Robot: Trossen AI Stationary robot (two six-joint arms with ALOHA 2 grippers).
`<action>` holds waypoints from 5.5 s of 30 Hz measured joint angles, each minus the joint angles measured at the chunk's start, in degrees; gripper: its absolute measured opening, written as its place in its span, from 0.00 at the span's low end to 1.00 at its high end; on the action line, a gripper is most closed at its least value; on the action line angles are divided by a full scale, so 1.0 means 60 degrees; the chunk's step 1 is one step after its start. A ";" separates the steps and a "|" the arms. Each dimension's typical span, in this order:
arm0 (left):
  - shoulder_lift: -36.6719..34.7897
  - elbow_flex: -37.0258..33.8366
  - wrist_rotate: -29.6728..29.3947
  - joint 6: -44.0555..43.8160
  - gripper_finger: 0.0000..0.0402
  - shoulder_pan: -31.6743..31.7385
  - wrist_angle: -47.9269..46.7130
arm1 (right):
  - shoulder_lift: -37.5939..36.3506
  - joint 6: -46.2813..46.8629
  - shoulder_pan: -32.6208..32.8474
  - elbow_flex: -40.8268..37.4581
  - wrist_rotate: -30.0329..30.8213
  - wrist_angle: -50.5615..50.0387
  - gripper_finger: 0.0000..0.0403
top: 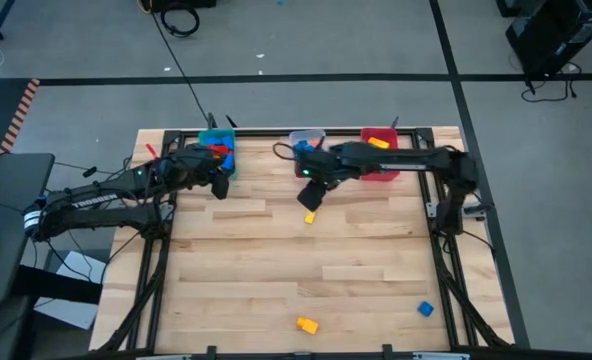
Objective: Sort blocks by size
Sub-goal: Put the yellow 1 stud game piece into the blue bin
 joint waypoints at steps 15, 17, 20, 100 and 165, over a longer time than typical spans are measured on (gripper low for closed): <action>0.2680 0.1126 -0.1456 -0.0102 0.57 -0.2663 0.0888 | -0.5359 0.3635 0.1472 -0.5254 0.0970 0.0896 0.28; 0.3451 0.1698 -0.2060 -0.0104 0.57 -0.3156 0.0809 | -0.5829 0.3830 0.1734 -0.5552 0.0974 0.0846 0.28; 0.4468 0.2507 -0.2721 -0.0542 0.57 -0.3624 0.0735 | -0.6490 0.3898 0.2159 -0.5948 0.0970 0.0840 0.28; 1.4079 0.8998 0.0613 0.1981 0.54 -0.9090 0.3357 | -0.8409 0.4054 0.6071 -0.6512 0.0952 -0.1922 0.28; 1.3693 0.9056 0.3203 0.3486 0.62 -0.8974 0.1179 | -0.8401 0.4406 0.6071 -0.6509 0.1455 -0.1325 0.28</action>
